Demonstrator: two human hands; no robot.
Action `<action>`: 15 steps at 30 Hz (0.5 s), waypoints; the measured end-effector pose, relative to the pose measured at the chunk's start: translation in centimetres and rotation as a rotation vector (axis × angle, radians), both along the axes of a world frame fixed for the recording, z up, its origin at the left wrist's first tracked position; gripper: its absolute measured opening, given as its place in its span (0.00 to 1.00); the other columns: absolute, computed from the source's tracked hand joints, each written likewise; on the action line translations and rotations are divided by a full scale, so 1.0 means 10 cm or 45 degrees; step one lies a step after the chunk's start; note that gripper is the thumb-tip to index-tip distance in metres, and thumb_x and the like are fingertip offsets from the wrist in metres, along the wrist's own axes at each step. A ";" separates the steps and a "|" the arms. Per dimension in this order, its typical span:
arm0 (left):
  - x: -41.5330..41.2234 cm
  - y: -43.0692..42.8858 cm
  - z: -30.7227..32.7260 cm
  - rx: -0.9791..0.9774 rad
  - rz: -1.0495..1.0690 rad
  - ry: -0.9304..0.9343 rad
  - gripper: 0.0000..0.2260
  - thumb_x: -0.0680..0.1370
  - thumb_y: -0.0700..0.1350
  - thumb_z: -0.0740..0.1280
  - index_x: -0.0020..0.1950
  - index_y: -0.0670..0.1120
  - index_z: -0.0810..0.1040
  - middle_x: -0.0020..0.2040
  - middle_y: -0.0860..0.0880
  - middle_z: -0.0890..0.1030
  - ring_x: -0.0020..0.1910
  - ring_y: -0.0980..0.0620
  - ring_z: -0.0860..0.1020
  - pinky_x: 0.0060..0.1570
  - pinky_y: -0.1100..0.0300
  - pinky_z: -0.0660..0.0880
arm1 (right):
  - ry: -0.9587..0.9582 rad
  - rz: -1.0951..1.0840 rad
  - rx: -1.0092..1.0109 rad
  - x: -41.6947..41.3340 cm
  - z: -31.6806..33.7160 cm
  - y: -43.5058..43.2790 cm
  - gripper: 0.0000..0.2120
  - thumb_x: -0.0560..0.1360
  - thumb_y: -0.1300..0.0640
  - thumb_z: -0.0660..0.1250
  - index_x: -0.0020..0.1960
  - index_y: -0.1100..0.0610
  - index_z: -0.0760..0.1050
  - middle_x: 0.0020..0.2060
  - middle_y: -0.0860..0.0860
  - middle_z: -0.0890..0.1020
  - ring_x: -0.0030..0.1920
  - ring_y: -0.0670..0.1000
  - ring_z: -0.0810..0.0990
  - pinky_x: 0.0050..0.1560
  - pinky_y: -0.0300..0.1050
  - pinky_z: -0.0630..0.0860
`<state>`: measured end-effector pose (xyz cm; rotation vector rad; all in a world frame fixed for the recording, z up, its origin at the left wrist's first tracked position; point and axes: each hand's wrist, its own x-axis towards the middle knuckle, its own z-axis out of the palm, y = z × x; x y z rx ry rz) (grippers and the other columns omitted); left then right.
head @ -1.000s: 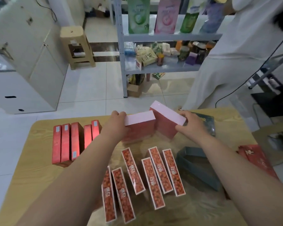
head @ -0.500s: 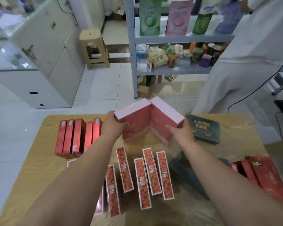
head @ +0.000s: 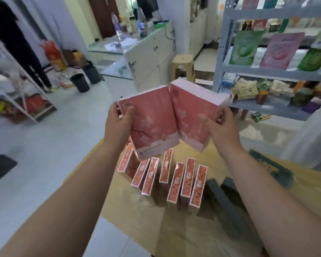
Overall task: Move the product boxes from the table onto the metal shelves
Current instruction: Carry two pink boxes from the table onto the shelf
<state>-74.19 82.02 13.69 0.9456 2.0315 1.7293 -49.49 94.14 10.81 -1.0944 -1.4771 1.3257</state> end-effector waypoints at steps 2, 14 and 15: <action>-0.07 -0.52 0.01 0.001 0.126 -0.069 0.12 0.76 0.58 0.66 0.59 0.59 0.75 0.56 0.54 0.81 0.55 0.54 0.81 0.55 0.54 0.78 | 0.011 0.106 -0.005 -0.16 0.00 -0.27 0.21 0.75 0.43 0.73 0.64 0.44 0.70 0.56 0.43 0.80 0.52 0.43 0.81 0.47 0.42 0.80; -0.17 -3.94 -0.45 -0.172 0.911 -0.385 0.17 0.79 0.65 0.59 0.60 0.59 0.77 0.55 0.51 0.83 0.54 0.48 0.83 0.56 0.46 0.79 | -0.247 0.977 -0.003 -1.56 -0.47 -2.26 0.21 0.81 0.38 0.61 0.71 0.44 0.73 0.60 0.39 0.80 0.59 0.45 0.79 0.55 0.31 0.75; -0.17 -4.22 -0.52 -0.174 0.960 -0.413 0.18 0.79 0.65 0.58 0.60 0.56 0.77 0.54 0.50 0.83 0.54 0.47 0.83 0.55 0.47 0.79 | -0.298 1.044 -0.018 -1.69 -0.50 -2.47 0.19 0.81 0.36 0.60 0.67 0.42 0.75 0.57 0.42 0.82 0.56 0.47 0.81 0.54 0.38 0.78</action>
